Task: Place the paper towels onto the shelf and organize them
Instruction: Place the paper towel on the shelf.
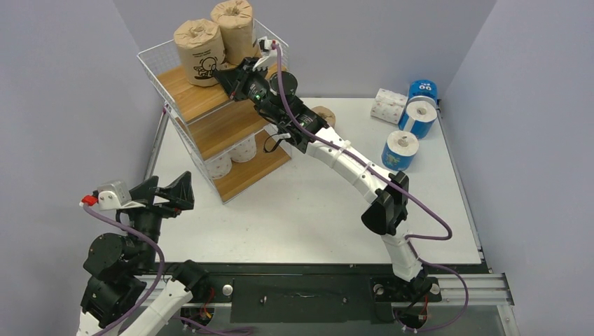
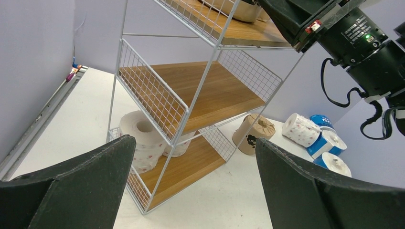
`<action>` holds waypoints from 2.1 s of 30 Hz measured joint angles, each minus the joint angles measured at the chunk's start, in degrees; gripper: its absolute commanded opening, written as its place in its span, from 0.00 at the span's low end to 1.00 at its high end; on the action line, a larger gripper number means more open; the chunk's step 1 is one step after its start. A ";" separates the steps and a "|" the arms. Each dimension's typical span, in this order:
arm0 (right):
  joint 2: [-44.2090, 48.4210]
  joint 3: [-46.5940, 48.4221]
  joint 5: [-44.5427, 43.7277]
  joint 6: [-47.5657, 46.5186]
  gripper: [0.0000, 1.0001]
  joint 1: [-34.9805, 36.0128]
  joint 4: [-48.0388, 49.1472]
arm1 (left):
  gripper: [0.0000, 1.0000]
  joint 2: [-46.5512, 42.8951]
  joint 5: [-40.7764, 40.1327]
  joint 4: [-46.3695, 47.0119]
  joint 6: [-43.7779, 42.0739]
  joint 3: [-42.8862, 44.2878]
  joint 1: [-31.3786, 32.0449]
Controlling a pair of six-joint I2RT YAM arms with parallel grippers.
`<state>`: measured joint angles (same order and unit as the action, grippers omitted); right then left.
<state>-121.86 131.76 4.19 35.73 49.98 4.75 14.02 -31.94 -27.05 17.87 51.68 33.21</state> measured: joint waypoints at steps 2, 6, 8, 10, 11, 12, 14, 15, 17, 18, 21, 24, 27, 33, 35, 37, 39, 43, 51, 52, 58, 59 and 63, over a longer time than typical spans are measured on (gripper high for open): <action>-0.83 0.44 -0.24 0.72 0.00 -0.17 1.07 | 0.96 0.00 0.11 0.07 0.07 -0.31 0.00; -1.01 1.16 -0.57 1.68 0.00 -0.48 1.14 | 0.96 0.00 0.55 0.07 0.50 -1.03 0.00; -1.49 1.88 -0.83 2.36 0.00 -0.68 1.57 | 0.96 0.02 0.81 0.04 0.81 -1.22 0.00; -1.79 2.01 -1.01 2.84 0.00 -0.83 1.77 | 0.96 0.02 0.94 0.04 1.05 -1.29 0.00; -1.86 2.01 -1.05 3.08 0.00 -0.83 1.73 | 0.96 0.02 0.94 0.04 1.09 -1.31 0.00; -1.95 2.01 -1.09 3.28 0.00 -0.83 1.77 | 0.96 0.02 0.94 0.07 1.20 -1.31 0.00; -2.29 2.05 -1.22 3.87 0.00 -0.87 2.12 | 0.96 0.02 0.94 0.07 1.29 -1.36 0.00; -2.49 2.12 -1.27 4.11 0.00 -0.87 2.49 | 0.96 0.02 0.94 0.07 1.33 -1.44 0.00; -2.64 2.25 -1.38 4.28 0.00 -0.87 2.84 | 0.96 0.02 0.94 0.00 1.44 -1.62 0.00; -2.64 2.25 -1.40 4.42 0.00 -0.87 2.91 | 0.96 0.02 0.94 -0.07 1.46 -1.66 0.00; -2.64 2.27 -1.40 4.61 0.05 -0.87 2.93 | 0.96 0.02 0.94 -0.13 1.46 -1.68 0.00; -2.64 2.27 -1.38 4.92 0.10 -0.87 3.10 | 0.96 0.02 0.94 -0.15 1.49 -1.68 0.00; -2.64 2.16 -1.33 5.29 0.21 -0.87 3.58 | 0.96 0.02 0.96 -0.15 1.51 -1.68 0.00; 1.22 -3.89 0.48 6.56 0.46 -0.90 7.26 | 0.96 0.04 0.90 -0.17 2.12 -1.68 0.00; 3.69 -7.02 1.29 6.84 0.51 -0.94 7.37 | 0.96 0.28 0.90 -0.33 2.73 -1.57 0.00; 6.95 -11.17 2.21 6.93 0.55 -0.94 7.39 | 0.96 1.09 0.92 -0.66 3.10 -1.11 0.00; 10.67 -15.63 2.73 6.84 0.59 -0.94 7.28 | 0.97 1.97 1.05 -0.63 3.58 -0.83 0.00; 21.79 -28.20 2.73 5.66 0.69 -1.16 7.37 | 0.97 3.50 2.49 -0.59 4.63 -0.81 0.00; 46.82 -51.32 -5.40 -0.42 0.81 -1.66 4.55 | 0.98 8.87 8.57 0.28 7.78 -0.81 0.00; 49.48 -53.68 -7.67 -1.20 0.81 -1.68 3.69 | 0.98 10.10 9.60 0.46 8.48 -0.81 0.00; 63.45 -68.46 -22.25 -4.04 0.86 -2.12 -3.45 | 0.97 17.68 14.05 2.10 12.31 -0.96 0.13; 65.29 -70.77 -24.65 -4.07 0.86 -2.43 -5.09 | 0.96 19.17 14.53 2.73 13.18 -1.03 0.33; 70.62 -77.79 -31.71 -3.08 0.87 -3.93 -11.80 | 0.96 25.46 12.79 5.38 14.97 -1.22 5.57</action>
<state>-51.24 53.98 -27.53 32.64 46.04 -7.05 39.48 -19.16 -21.67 32.84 50.46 38.79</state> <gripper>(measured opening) 0.864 0.967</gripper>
